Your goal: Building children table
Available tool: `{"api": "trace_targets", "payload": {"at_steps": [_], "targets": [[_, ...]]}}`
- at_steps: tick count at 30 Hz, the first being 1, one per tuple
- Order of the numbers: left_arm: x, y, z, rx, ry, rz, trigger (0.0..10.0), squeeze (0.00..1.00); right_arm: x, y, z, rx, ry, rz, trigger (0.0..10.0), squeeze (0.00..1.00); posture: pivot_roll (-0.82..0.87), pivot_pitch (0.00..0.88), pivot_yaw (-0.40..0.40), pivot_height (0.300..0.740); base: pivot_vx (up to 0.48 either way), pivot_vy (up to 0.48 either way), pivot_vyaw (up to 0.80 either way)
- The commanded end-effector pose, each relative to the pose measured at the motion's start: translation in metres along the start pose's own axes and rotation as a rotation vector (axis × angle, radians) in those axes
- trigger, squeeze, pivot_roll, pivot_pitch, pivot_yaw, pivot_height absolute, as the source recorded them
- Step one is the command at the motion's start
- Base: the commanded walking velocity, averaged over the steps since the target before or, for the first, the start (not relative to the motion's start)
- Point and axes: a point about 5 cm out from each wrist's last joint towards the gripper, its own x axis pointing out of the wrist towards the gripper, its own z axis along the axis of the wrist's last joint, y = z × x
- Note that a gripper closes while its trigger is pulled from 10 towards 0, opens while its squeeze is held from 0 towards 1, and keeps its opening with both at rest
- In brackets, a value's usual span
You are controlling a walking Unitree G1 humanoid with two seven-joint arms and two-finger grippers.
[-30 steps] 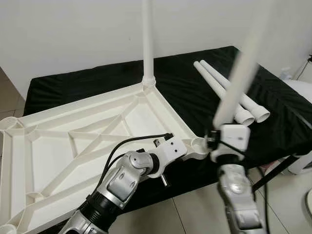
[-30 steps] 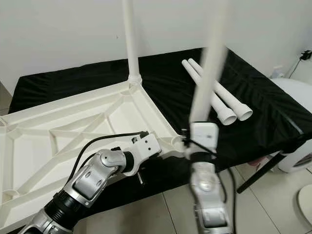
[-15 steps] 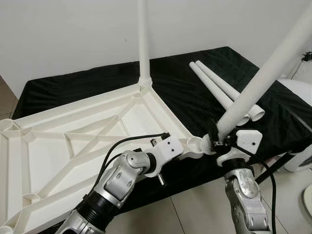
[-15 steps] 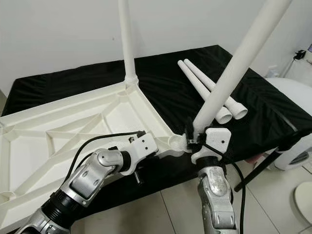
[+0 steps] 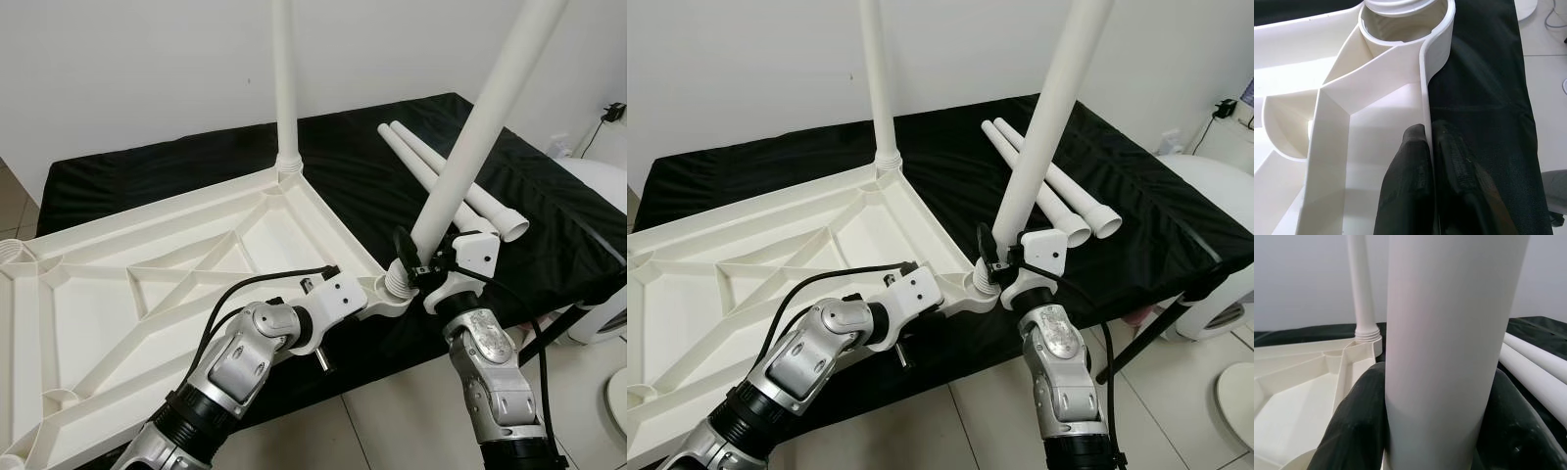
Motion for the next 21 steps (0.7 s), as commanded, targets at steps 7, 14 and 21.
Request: {"api": "trace_targets", "payload": {"at_steps": [7,14,21], "targets": [[-0.006,0.009,0.022,0.061,-0.078,0.093,10.0,0.00,-0.009,0.016,-0.035,0.017,0.218,0.146,10.0,0.00,-0.12,0.086,0.040,0.740,0.000,0.000,0.00],[-0.006,0.009,0.021,0.061,-0.076,0.094,10.0,0.00,-0.011,0.021,-0.038,-0.002,0.250,0.223,10.0,0.00,-0.12,0.092,0.038,0.740,0.000,0.000,0.00],[-0.007,0.010,0.021,0.059,-0.074,0.097,10.0,0.00,-0.015,0.022,-0.040,0.007,0.262,0.235,10.0,0.00,-0.12,0.100,0.038,0.740,0.000,0.000,0.00]]}}
